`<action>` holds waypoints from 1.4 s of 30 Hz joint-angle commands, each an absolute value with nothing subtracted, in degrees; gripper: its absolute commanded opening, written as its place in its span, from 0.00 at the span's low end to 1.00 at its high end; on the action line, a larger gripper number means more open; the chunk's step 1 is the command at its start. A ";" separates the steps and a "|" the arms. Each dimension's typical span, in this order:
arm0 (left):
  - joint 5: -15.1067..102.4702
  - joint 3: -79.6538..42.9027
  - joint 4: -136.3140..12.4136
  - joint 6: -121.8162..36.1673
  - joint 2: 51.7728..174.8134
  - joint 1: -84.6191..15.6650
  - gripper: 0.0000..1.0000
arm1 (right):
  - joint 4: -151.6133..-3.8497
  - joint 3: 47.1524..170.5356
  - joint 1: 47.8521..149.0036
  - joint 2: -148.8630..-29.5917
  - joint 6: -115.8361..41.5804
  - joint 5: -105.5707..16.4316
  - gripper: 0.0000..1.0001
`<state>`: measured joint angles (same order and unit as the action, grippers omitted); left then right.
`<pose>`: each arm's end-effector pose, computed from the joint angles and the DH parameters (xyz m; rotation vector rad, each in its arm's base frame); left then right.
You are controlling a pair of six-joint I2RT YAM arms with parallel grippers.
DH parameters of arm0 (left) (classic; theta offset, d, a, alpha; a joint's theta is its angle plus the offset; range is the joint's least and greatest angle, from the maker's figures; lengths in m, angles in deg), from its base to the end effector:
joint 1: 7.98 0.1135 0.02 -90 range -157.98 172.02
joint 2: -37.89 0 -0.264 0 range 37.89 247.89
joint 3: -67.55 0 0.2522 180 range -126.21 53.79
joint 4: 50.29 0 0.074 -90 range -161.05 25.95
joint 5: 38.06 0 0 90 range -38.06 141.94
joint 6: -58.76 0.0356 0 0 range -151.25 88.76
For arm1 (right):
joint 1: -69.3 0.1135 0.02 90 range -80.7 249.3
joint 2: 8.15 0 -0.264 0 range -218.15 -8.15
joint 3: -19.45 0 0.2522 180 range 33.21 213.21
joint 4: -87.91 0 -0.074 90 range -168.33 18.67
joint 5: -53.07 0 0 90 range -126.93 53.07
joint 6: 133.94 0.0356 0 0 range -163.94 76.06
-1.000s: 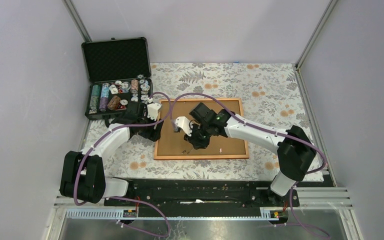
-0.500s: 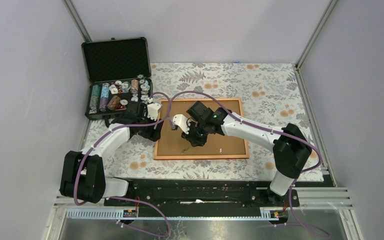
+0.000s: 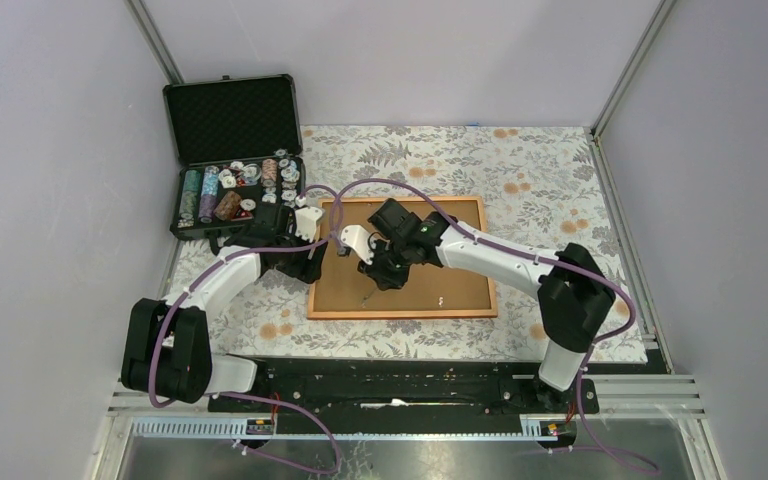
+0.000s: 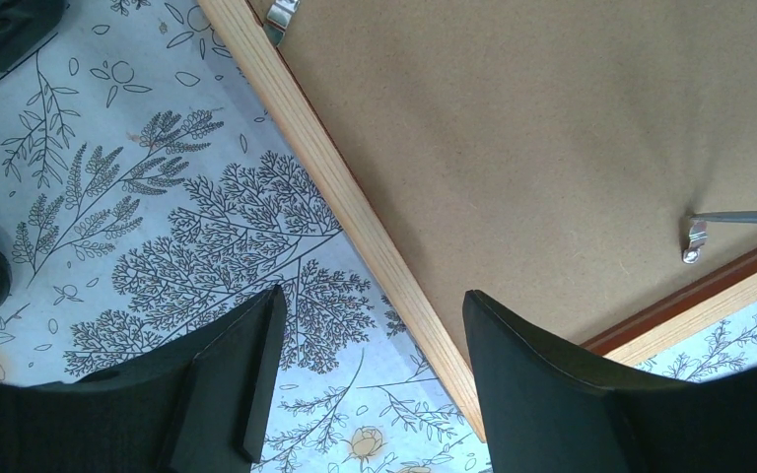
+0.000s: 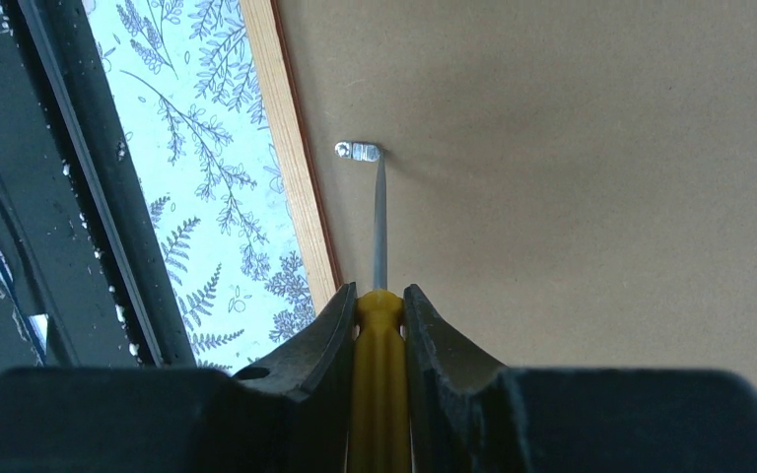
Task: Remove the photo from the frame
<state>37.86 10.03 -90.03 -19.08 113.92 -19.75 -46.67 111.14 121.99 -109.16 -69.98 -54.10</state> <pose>0.2455 -0.0600 0.1973 0.6211 2.4956 -0.3149 0.2230 0.3099 0.2436 -1.7149 1.8971 0.5623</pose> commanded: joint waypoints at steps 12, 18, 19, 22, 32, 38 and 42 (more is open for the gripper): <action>37.65 9.01 -88.30 -18.86 114.08 -19.58 0.72 | -47.31 115.00 122.96 -110.26 -68.55 -55.15 0.00; 37.61 9.06 -88.26 -18.89 114.15 -19.57 0.72 | -48.63 114.19 120.32 -105.65 -67.72 -51.86 0.00; 37.55 9.06 -88.29 -18.81 114.17 -19.58 0.72 | -48.81 114.08 119.63 -105.02 -67.46 -51.98 0.00; 37.44 9.06 -88.26 -18.77 114.02 -19.58 0.72 | -48.61 113.40 118.41 -102.93 -67.12 -52.93 0.00; 37.59 9.27 -88.31 -18.77 113.59 -19.58 0.72 | -46.18 105.83 116.50 -97.85 -67.07 -54.36 0.00; 37.31 9.30 -88.26 -18.46 113.90 -19.58 0.72 | -41.05 100.81 109.33 -89.51 -69.23 -51.57 0.00; 36.72 9.24 -88.30 -18.48 114.15 -19.58 0.72 | -36.79 98.13 104.69 -84.20 -68.93 -48.25 0.00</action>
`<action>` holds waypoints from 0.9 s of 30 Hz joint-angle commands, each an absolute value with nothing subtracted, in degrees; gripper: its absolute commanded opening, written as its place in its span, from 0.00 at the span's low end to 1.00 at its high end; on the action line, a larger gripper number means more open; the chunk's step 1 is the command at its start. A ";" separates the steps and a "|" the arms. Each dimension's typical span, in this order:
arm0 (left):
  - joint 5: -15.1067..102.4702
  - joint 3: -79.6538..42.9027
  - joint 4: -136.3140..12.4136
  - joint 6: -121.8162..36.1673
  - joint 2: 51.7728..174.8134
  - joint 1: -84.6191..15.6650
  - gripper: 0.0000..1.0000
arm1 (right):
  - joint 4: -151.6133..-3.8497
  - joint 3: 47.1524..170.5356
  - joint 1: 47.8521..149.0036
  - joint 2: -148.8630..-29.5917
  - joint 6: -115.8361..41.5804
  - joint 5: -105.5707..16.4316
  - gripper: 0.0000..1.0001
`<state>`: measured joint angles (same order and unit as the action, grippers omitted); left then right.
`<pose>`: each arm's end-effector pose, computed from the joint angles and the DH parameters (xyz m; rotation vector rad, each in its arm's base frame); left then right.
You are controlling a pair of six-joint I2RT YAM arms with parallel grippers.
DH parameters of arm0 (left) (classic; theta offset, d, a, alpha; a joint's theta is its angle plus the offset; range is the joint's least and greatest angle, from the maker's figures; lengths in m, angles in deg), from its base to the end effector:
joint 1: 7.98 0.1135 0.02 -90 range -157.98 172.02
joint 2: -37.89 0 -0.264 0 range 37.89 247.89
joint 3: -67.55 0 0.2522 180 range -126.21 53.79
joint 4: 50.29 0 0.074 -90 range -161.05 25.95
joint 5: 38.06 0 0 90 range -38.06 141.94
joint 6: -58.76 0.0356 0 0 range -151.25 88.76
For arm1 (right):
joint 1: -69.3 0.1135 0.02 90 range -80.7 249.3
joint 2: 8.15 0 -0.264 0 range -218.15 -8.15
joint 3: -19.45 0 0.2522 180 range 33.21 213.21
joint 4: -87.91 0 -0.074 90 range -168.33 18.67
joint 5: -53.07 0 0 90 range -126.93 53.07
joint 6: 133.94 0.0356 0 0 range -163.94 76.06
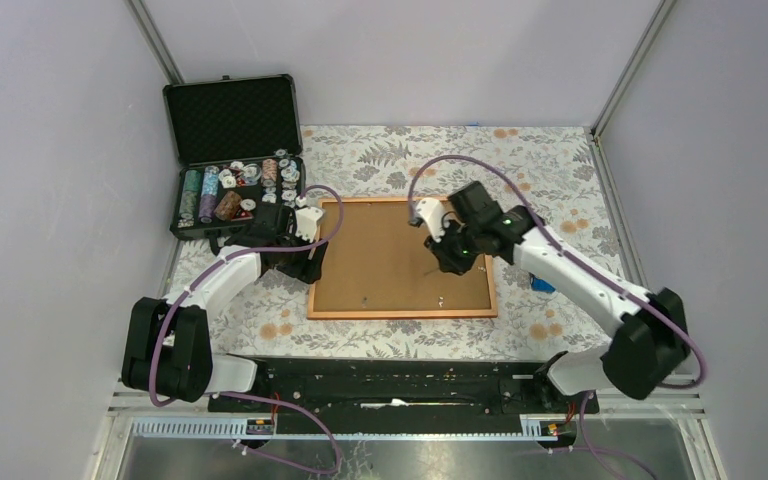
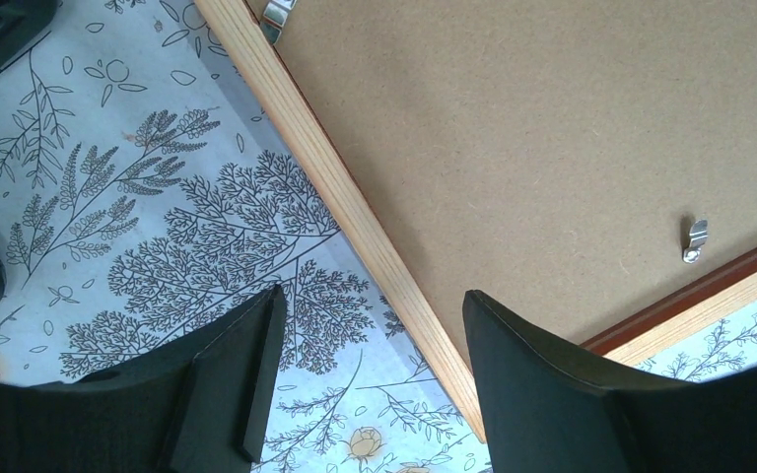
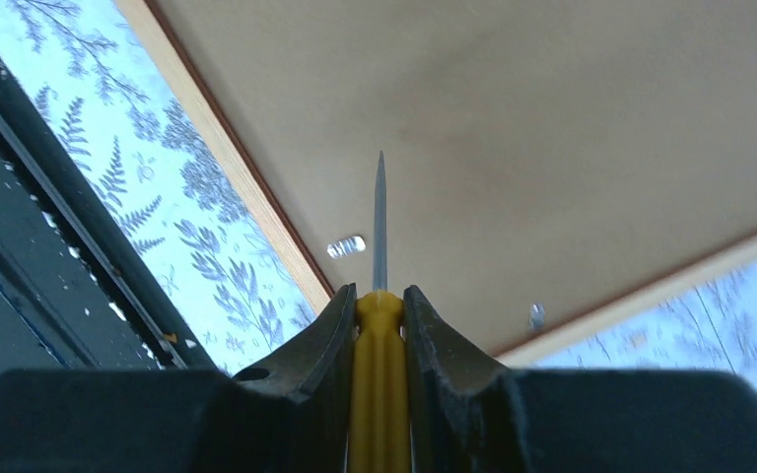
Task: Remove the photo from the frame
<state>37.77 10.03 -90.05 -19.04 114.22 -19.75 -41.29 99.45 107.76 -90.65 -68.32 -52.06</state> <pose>0.2458 -0.0601 0.1961 0.6229 2.5005 -0.3174 0.2309 0.1953 0.2774 -1.3998 2.0798 0.4319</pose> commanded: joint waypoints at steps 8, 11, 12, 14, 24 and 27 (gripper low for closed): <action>36.21 9.14 -88.26 -18.66 114.24 -19.58 0.72 | -37.45 94.85 94.81 -81.57 -71.68 -38.77 0.00; 36.54 9.21 -88.30 -18.51 114.14 -19.58 0.72 | -38.01 94.30 94.74 -82.32 -71.64 -35.83 0.00; 36.63 9.21 -88.28 -18.58 114.03 -19.58 0.72 | -38.02 94.29 94.74 -82.59 -71.66 -35.23 0.00; 36.79 9.39 -88.15 -18.50 113.77 -19.58 0.72 | -38.07 94.38 94.77 -82.76 -71.67 -34.63 0.00; 36.83 9.32 -88.15 -18.53 114.07 -19.58 0.72 | -39.29 92.76 94.79 -84.14 -73.04 -33.10 0.00; 36.66 9.32 -88.15 -18.52 113.90 -19.58 0.72 | -39.91 92.93 94.79 -85.26 -73.01 -33.66 0.00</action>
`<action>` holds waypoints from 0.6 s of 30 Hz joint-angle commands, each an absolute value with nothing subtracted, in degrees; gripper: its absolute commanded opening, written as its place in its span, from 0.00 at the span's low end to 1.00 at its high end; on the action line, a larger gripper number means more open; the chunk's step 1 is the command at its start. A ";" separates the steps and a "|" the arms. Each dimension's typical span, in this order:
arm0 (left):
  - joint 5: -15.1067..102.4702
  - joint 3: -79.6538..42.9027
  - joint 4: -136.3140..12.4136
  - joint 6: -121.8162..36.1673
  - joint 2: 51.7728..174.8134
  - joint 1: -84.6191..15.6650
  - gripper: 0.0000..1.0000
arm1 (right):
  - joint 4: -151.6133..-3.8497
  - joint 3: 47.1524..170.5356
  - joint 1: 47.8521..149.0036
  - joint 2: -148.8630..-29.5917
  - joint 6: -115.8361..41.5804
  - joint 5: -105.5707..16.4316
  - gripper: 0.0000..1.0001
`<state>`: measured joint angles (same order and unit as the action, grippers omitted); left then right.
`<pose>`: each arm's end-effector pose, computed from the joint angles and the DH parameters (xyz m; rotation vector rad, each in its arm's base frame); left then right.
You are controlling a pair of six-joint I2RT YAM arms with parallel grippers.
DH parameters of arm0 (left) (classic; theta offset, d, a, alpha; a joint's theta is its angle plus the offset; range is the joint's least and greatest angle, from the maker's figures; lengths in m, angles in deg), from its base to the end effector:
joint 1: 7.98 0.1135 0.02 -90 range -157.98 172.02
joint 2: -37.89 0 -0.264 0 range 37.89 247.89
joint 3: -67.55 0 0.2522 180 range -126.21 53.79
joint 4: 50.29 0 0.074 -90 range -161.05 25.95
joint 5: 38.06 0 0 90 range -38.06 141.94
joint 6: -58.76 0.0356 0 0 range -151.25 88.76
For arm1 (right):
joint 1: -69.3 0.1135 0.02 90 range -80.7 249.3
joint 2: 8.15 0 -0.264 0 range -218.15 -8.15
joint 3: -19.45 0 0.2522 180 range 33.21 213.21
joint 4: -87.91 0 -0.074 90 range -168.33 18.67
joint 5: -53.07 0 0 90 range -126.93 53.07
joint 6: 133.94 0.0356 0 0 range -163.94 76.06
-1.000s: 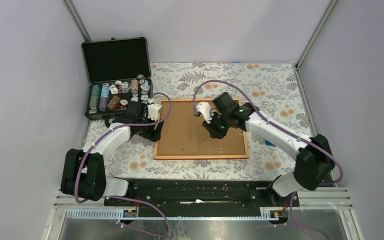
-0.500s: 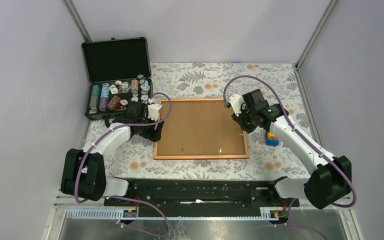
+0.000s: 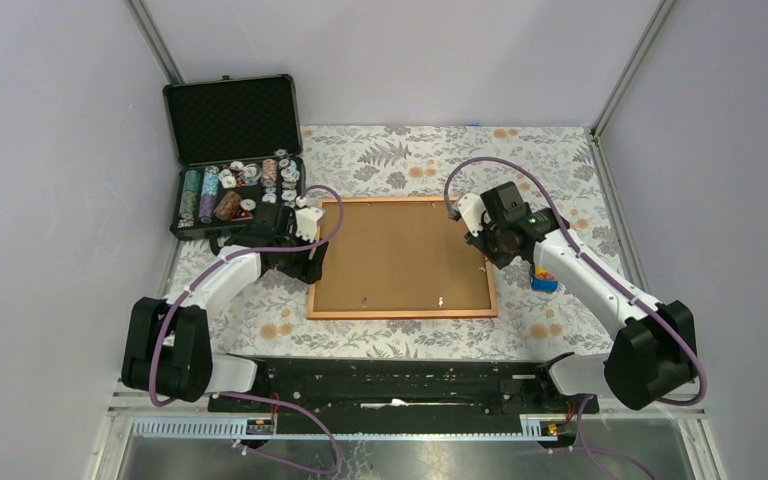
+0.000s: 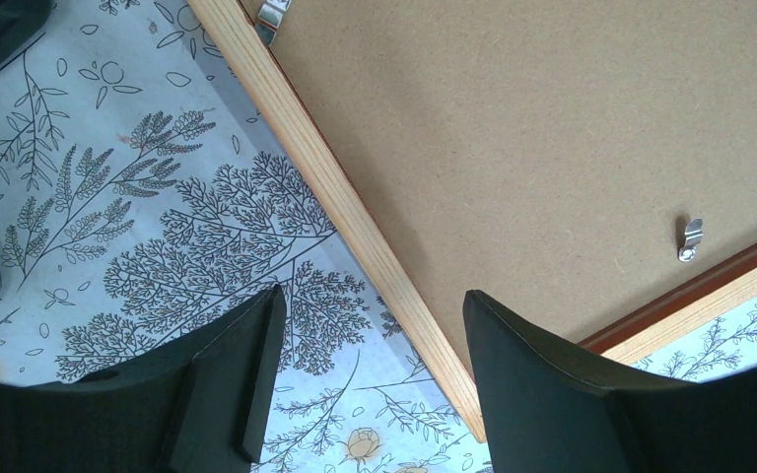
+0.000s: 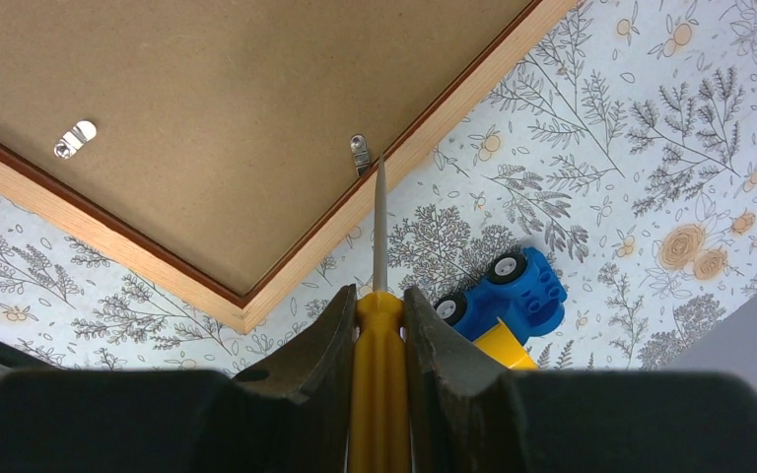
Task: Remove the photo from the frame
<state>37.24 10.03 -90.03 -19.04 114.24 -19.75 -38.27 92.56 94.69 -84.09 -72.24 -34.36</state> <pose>0.2458 -0.0604 0.1961 0.6259 2.4985 -0.3293 0.2428 0.1135 0.2656 -1.1406 2.2917 -0.0769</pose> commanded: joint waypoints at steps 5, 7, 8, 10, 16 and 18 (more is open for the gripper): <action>36.80 9.41 -88.16 -18.48 113.52 -19.58 0.72 | -40.65 92.89 94.79 -86.73 -73.37 -33.94 0.00; 36.86 9.41 -88.17 -18.46 113.46 -19.58 0.72 | -40.74 92.89 94.78 -87.16 -73.55 -33.85 0.00; 36.86 9.41 -88.15 -18.44 113.47 -19.58 0.72 | -40.75 92.89 94.79 -87.42 -73.63 -33.81 0.00; 36.87 9.41 -88.22 -18.43 113.54 -19.56 0.72 | -40.98 92.70 94.76 -87.82 -73.83 -33.42 0.00; 36.65 9.24 -88.14 -18.42 114.01 -19.58 0.72 | -41.29 91.78 94.77 -88.64 -74.17 -33.41 0.00; 36.56 9.23 -88.14 -18.44 114.08 -19.58 0.72 | -40.95 91.75 94.76 -88.65 -74.36 -33.41 0.00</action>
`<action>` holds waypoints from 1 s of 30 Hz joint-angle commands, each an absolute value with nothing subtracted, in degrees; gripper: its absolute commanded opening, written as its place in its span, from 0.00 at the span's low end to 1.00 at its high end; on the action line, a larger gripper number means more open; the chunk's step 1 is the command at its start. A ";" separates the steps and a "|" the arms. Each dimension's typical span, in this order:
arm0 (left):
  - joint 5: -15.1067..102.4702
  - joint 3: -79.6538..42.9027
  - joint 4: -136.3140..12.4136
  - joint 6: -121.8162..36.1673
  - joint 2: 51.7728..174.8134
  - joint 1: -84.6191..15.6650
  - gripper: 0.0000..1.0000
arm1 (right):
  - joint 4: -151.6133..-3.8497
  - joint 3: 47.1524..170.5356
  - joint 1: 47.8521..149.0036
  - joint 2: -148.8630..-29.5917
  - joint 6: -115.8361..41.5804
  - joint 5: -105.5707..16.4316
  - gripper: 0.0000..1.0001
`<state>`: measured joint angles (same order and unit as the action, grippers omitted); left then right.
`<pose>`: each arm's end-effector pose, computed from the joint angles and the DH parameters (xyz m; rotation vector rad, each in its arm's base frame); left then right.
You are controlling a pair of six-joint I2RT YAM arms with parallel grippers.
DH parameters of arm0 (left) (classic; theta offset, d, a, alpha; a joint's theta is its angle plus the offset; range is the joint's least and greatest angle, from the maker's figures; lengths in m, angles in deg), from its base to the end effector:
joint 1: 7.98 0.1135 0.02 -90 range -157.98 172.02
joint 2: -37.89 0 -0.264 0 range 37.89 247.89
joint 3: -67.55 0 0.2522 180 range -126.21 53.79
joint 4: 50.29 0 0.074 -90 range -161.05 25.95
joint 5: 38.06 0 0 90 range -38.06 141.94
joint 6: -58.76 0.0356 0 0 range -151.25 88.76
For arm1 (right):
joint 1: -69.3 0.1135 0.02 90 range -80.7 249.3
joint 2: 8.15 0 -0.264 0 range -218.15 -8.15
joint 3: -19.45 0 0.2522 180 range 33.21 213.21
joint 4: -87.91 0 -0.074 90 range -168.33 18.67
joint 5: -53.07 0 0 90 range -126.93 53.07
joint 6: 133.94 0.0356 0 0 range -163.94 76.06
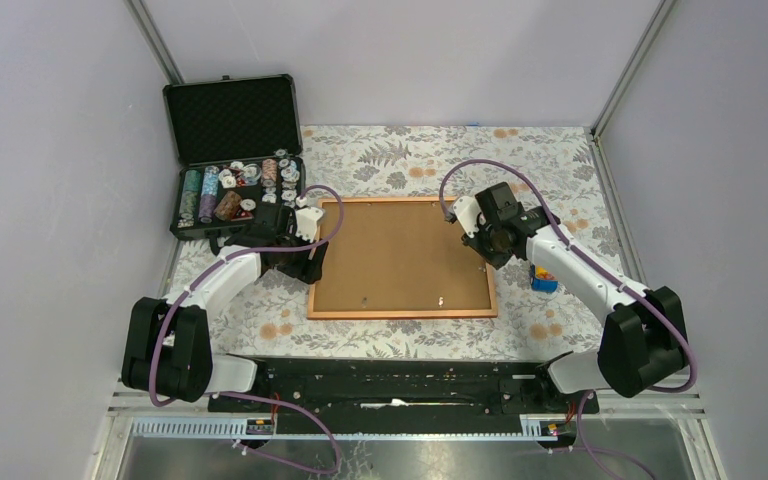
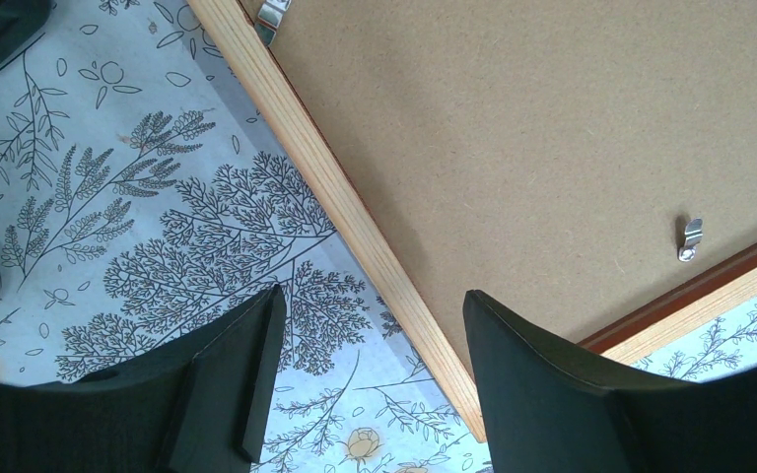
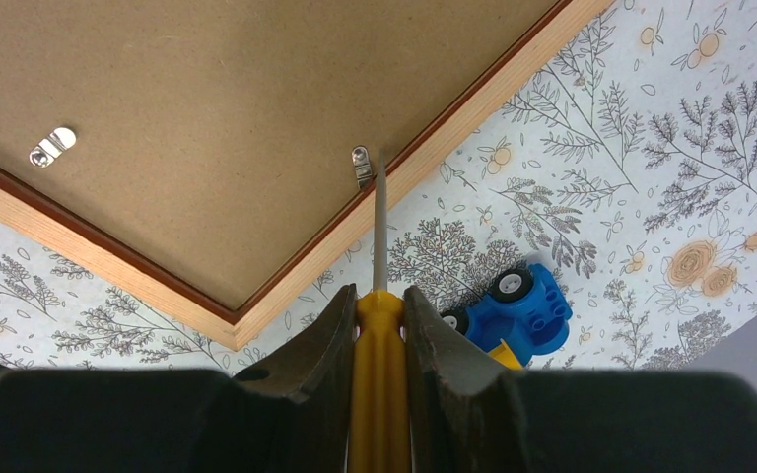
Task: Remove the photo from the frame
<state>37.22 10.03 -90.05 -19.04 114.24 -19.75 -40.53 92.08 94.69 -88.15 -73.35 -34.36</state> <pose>0.2457 -0.0604 0.1961 0.6260 2.4988 -0.3298 0.2544 0.1190 0.2473 -1.1821 2.3158 -0.0836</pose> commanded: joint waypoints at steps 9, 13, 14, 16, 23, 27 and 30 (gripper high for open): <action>36.46 9.12 -88.18 -18.56 114.25 -19.58 0.72 | -36.90 92.75 94.83 -87.75 -73.75 -36.70 0.00; 36.23 9.10 -88.19 -18.50 114.57 -19.58 0.72 | -34.94 92.70 94.86 -87.13 -73.23 -39.36 0.00; 36.15 9.14 -88.20 -18.50 114.61 -19.58 0.72 | -34.61 92.57 94.85 -86.96 -73.16 -39.72 0.00; 36.13 9.10 -88.15 -18.56 114.64 -19.58 0.72 | -33.88 92.41 94.88 -86.82 -72.97 -40.27 0.00; 36.09 9.12 -88.22 -18.54 114.62 -19.58 0.72 | -31.59 92.86 94.87 -86.11 -72.31 -41.52 0.00; 36.04 9.15 -88.17 -18.58 114.53 -19.58 0.72 | -30.91 92.95 94.86 -85.51 -72.32 -42.21 0.00; 36.03 9.15 -88.17 -18.51 114.52 -19.58 0.72 | -29.95 93.31 94.84 -85.49 -72.19 -44.23 0.00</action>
<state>37.18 10.03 -90.03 -19.04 114.27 -19.75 -36.20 92.15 94.67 -86.73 -73.64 -38.12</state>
